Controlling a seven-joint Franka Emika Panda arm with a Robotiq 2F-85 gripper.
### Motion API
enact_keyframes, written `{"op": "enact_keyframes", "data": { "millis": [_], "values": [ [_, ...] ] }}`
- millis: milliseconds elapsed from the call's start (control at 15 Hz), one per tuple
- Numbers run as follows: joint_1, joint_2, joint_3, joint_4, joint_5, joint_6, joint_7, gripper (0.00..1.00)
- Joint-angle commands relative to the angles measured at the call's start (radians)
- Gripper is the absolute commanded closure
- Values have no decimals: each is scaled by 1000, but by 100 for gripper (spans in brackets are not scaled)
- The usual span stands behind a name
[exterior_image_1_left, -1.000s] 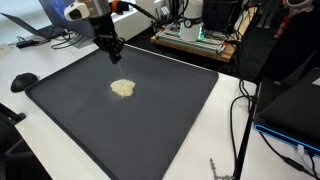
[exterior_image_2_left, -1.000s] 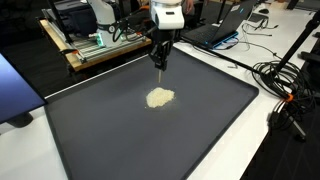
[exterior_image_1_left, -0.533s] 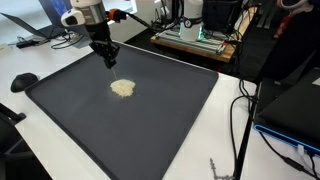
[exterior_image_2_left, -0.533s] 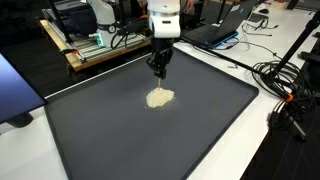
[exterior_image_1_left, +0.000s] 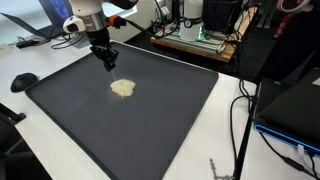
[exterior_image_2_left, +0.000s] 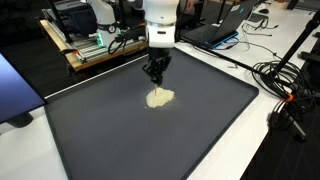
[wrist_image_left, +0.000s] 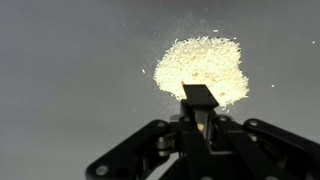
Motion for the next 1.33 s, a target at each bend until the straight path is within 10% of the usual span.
{"op": "enact_keyframes", "data": {
  "millis": [0,1267],
  "values": [
    [3,26,-3,17,-36,16,47,97],
    [15,88,-6,14,-64,94,99,97]
  ]
}}
